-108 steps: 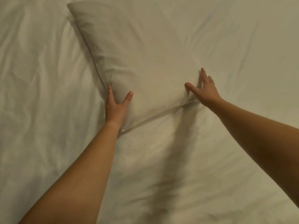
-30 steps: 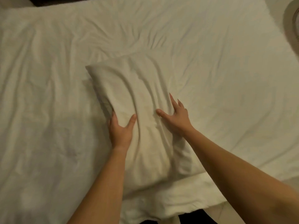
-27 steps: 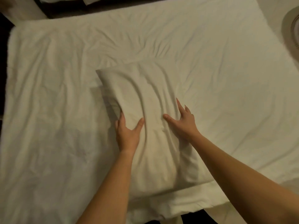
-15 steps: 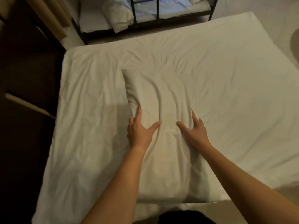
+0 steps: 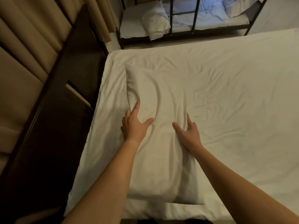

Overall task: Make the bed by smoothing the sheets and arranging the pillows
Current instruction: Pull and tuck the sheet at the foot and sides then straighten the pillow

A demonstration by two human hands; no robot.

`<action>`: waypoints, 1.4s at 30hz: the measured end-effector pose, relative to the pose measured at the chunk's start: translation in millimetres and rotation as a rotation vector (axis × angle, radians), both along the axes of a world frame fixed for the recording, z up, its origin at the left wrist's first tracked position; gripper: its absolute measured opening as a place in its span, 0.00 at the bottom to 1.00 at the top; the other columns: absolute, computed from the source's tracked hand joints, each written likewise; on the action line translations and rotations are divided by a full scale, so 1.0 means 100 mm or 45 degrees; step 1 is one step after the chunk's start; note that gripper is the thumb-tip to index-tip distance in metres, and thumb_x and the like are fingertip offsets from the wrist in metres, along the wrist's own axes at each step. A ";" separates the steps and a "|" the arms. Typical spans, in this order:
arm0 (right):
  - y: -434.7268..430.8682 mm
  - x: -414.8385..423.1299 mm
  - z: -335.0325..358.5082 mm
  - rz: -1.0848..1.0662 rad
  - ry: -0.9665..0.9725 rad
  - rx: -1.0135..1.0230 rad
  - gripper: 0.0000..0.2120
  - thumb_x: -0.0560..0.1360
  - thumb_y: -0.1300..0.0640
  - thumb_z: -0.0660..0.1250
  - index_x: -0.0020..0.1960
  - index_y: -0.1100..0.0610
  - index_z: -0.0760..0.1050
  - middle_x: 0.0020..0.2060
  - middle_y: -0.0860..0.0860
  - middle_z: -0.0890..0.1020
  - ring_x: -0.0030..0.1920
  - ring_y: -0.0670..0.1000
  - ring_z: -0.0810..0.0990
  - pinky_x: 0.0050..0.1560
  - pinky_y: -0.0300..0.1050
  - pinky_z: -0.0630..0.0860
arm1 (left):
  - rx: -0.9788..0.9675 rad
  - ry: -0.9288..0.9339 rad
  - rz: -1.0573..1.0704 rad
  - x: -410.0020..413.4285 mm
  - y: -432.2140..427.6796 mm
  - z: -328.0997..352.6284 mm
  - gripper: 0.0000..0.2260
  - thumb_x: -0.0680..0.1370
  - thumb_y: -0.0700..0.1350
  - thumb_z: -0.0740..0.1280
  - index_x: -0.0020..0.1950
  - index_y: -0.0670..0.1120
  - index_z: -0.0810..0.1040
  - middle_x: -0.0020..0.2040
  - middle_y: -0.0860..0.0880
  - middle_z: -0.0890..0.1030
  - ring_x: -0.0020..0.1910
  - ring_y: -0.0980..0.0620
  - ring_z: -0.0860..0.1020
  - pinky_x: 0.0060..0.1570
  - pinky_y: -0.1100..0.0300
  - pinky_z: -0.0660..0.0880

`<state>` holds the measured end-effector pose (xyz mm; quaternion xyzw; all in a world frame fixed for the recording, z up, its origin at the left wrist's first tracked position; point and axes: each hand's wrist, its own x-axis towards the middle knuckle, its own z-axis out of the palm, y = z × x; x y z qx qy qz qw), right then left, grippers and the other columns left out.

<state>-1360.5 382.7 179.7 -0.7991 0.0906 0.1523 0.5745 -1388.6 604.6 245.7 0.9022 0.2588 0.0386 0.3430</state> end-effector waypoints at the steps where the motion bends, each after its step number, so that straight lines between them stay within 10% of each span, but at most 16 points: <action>1: 0.16 0.01 0.00 0.007 0.003 0.004 0.39 0.69 0.31 0.72 0.77 0.31 0.60 0.68 0.47 0.73 0.71 0.50 0.72 0.73 0.56 0.69 | 0.006 -0.006 0.006 -0.01 0.15 0.00 0.40 0.73 0.62 0.75 0.80 0.67 0.58 0.70 0.50 0.70 0.70 0.43 0.69 0.68 0.37 0.69; 20: 4.18 1.09 -0.87 0.016 -0.002 0.145 0.39 0.68 0.31 0.74 0.75 0.32 0.63 0.67 0.42 0.76 0.68 0.47 0.76 0.71 0.54 0.72 | 0.230 -0.080 0.010 1.12 4.06 -0.59 0.39 0.72 0.57 0.77 0.80 0.62 0.63 0.67 0.46 0.72 0.68 0.38 0.69 0.66 0.36 0.69; 28: 4.98 1.88 -1.25 0.113 0.016 0.118 0.44 0.63 0.24 0.72 0.76 0.33 0.62 0.68 0.40 0.77 0.69 0.43 0.75 0.73 0.52 0.70 | 0.363 -0.227 0.119 1.57 4.71 -0.83 0.36 0.73 0.55 0.77 0.79 0.61 0.67 0.68 0.45 0.72 0.65 0.37 0.70 0.65 0.39 0.68; 42: 5.05 1.58 -1.99 0.536 0.154 -0.446 0.47 0.71 0.25 0.64 0.82 0.38 0.48 0.82 0.53 0.54 0.81 0.58 0.52 0.79 0.58 0.54 | 0.685 0.220 -0.248 1.15 4.76 -2.04 0.31 0.83 0.59 0.62 0.83 0.52 0.58 0.84 0.47 0.53 0.83 0.42 0.50 0.80 0.43 0.51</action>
